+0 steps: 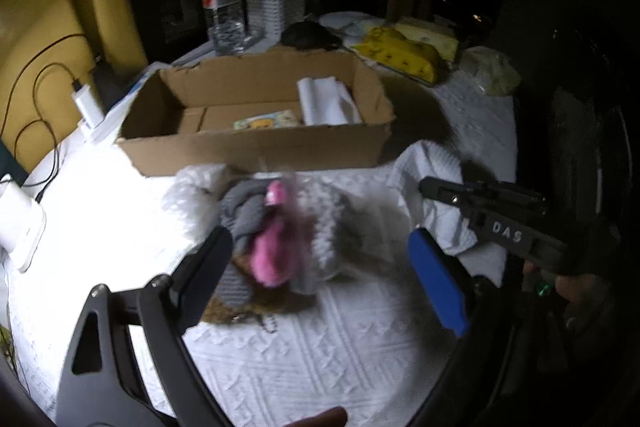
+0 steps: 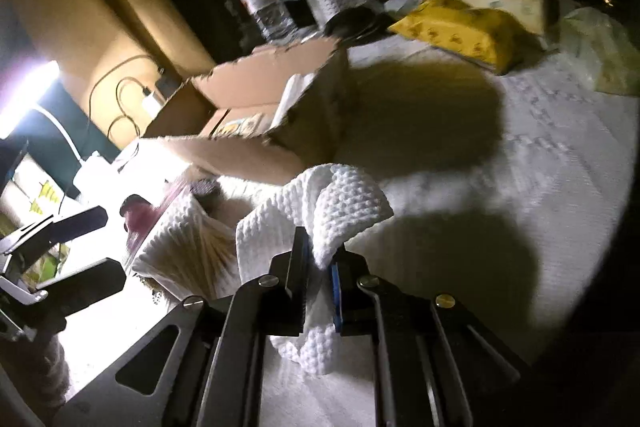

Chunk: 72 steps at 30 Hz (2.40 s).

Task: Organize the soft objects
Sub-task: 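Grasp the white waffle towel with the right tool while the left tool grasps the cotton swab bag, then carry the cotton swab bag into the box with the left tool while the right tool carries the towel there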

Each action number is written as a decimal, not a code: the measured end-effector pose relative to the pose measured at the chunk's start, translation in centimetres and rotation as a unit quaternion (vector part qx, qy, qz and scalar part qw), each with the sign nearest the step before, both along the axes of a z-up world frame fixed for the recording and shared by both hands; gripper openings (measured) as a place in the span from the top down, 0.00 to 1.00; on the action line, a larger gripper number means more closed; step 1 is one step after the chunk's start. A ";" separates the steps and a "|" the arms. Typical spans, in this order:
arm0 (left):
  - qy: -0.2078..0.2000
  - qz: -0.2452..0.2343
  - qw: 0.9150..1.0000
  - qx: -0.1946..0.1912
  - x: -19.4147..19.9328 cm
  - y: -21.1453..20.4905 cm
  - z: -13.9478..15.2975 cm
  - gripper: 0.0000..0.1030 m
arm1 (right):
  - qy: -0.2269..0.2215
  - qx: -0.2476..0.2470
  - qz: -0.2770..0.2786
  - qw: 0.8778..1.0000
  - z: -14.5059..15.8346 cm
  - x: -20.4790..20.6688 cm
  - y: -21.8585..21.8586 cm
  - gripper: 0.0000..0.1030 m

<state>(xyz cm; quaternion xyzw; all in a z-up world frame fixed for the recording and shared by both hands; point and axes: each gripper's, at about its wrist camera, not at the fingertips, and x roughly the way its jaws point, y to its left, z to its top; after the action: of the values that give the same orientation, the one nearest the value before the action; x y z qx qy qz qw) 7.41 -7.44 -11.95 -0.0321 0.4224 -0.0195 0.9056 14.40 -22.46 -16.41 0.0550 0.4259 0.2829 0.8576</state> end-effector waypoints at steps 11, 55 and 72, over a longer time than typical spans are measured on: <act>0.018 -0.017 0.998 0.057 2.8 -3.6 -2.2 0.12 | -0.012 0.017 -0.034 0.999 1.2 -0.1 -4.2 0.90; -0.021 -0.068 0.997 0.006 1.6 -0.3 1.8 0.30 | -0.066 0.015 -0.025 0.997 6.8 -2.0 -1.2 0.90; -0.076 -0.026 0.997 -0.015 1.8 7.4 4.8 0.30 | -0.091 -0.015 0.005 0.996 9.5 -1.4 5.0 0.90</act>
<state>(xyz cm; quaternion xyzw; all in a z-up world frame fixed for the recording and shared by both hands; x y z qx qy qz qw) 9.22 0.00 -7.16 -0.0328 0.3525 -0.0516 0.9338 13.00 -17.49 -6.92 0.0145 0.3500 0.2844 0.8924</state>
